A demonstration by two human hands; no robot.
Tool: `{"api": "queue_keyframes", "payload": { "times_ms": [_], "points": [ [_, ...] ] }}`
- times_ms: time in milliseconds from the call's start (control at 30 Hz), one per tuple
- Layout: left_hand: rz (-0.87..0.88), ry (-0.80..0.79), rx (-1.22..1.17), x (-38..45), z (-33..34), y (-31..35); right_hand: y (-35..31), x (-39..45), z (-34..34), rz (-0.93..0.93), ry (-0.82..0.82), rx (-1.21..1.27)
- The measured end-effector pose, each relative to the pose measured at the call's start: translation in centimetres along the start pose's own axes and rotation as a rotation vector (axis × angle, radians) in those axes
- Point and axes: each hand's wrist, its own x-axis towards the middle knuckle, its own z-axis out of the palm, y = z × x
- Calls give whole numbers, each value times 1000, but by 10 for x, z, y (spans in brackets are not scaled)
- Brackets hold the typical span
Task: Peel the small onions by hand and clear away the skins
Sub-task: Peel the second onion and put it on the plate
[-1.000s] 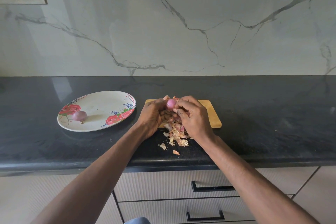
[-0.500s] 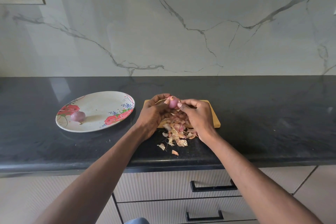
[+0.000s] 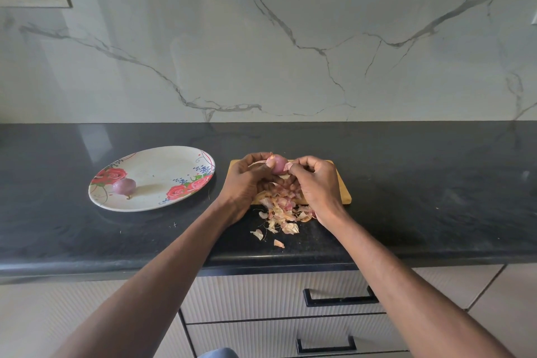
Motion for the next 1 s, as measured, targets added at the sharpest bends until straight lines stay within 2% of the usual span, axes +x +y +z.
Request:
{"api": "queue_keyframes", "payload": {
  "times_ms": [433,567,767,1000],
  "points": [
    [-114,-7,-138,-2,2,8,-2,-1,-1,-5,22,13],
    [-119,5,-130,-3,2,10,-2,-1,-3,6,45,18],
    [-104,18,-107,-3,0,10,-1,-2,-2,-121,27,-132],
    [-76,-2,-72,-3,-1,6,-1,-1,-2,-77,-5,-36]
  ]
}}
